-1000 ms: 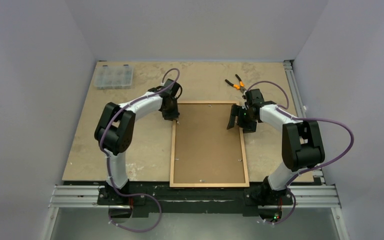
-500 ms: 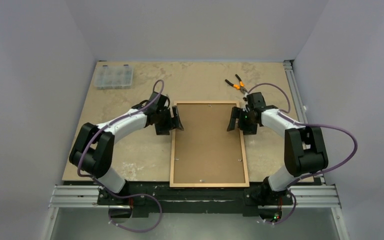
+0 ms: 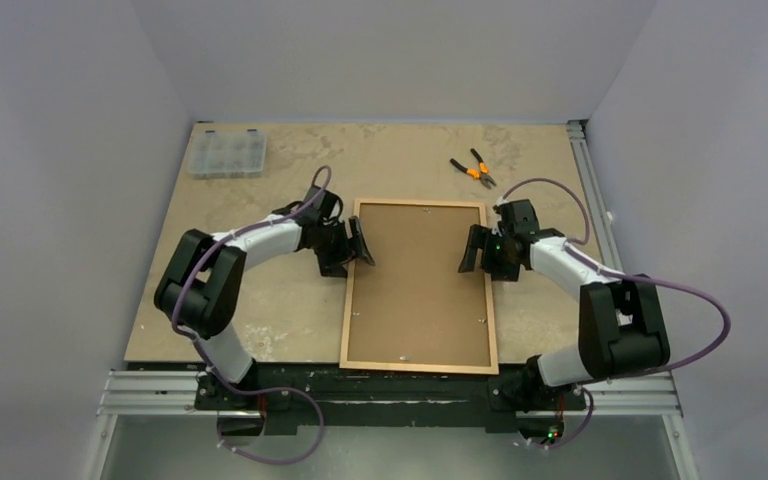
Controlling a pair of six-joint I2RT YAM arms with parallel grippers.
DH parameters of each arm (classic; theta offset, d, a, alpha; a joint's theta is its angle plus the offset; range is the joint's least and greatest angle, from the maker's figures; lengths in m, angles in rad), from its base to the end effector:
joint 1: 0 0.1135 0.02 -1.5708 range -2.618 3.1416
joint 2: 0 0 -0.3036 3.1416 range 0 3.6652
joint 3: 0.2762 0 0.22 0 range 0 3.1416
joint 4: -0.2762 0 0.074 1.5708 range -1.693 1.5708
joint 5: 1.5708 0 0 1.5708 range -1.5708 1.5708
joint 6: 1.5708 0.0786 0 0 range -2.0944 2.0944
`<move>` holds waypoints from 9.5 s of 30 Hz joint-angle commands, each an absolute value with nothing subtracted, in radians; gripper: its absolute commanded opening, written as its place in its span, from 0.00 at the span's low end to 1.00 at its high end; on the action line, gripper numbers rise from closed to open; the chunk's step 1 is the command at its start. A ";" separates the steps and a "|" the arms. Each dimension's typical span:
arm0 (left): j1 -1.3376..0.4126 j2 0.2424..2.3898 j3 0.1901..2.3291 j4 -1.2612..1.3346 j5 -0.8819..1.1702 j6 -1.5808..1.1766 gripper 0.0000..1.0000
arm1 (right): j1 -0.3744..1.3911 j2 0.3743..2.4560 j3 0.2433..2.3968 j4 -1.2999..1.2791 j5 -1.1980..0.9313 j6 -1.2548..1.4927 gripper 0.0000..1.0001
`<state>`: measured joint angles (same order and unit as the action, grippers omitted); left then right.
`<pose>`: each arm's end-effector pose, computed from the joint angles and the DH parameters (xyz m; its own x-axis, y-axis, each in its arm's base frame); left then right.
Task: Put the photo into the frame
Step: Adjust the photo frame at the center of the board, then install the photo frame at the center of the board.
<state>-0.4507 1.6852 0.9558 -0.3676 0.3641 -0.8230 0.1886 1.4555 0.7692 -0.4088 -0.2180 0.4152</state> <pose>0.2756 -0.1645 0.1876 -0.9504 -0.3012 -0.0779 -0.2110 0.8081 -0.5500 0.2481 0.0647 0.1934 -0.9121 0.2269 -0.3415 0.0957 0.9278 0.3607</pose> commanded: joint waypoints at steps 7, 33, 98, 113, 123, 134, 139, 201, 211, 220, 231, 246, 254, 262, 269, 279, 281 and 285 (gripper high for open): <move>-0.467 1.925 1.345 -0.364 0.476 -0.814 0.72 | 0.356 1.391 0.703 -0.495 -0.256 0.527 0.79; -0.527 1.623 1.293 -0.740 0.035 -0.742 0.72 | 0.485 1.173 0.708 -0.622 -0.186 0.567 0.80; -0.457 1.423 0.768 -0.436 0.268 -0.779 0.67 | -0.157 1.295 0.804 -0.654 -0.083 0.479 0.98; -0.453 1.547 0.784 -0.210 0.417 -0.893 0.67 | -0.184 1.504 0.732 -0.529 -0.362 0.422 0.93; -0.405 1.688 1.048 -0.395 0.330 -0.798 0.66 | -0.094 1.572 0.798 -0.498 -0.431 0.439 0.91; -0.399 1.668 1.011 -0.464 0.182 -0.741 0.66 | -0.050 1.575 0.818 -0.484 -0.355 0.445 0.91; -0.405 1.664 1.016 -0.514 0.068 -0.711 0.66 | -0.049 1.541 0.812 -0.501 -0.306 0.429 0.91; -0.430 1.541 0.940 -0.632 0.024 -0.703 0.63 | 0.181 1.485 0.803 -0.544 -0.236 0.455 0.90; -0.428 1.546 0.926 -0.640 0.003 -0.702 0.62 | 0.182 1.403 0.807 -0.626 -0.022 0.430 0.90; -0.427 1.555 0.924 -0.631 0.003 -0.703 0.62 | 0.189 1.437 0.797 -0.621 -0.003 0.451 0.87; -0.428 1.567 0.913 -0.615 0.008 -0.706 0.62 | 0.201 1.491 0.812 -0.603 0.031 0.467 0.76; -0.427 1.566 0.909 -0.614 0.009 -0.702 0.62 | 0.202 1.512 0.821 -0.579 0.018 0.469 0.10; -0.427 1.569 0.905 -0.609 0.011 -0.699 0.62 | 0.202 1.507 0.828 -0.580 0.018 0.462 0.00; -0.427 1.546 0.904 -0.611 0.012 -0.693 0.61 | 0.201 1.433 0.837 -0.566 -0.083 0.461 0.54; -0.428 1.533 0.896 -0.588 0.049 -0.693 0.61 | 0.202 1.385 0.853 -0.575 -0.142 0.468 0.78; -0.439 1.467 0.952 -0.671 -0.066 -0.650 0.63 | 0.202 1.387 0.831 -0.578 -0.177 0.477 0.79; -0.439 1.449 0.966 -0.733 -0.149 -0.652 0.68 | 0.202 1.381 0.813 -0.566 -0.200 0.486 0.79; -0.461 1.395 1.006 -0.868 -0.322 -0.674 0.75 | 0.205 1.373 0.776 -0.553 -0.215 0.495 0.78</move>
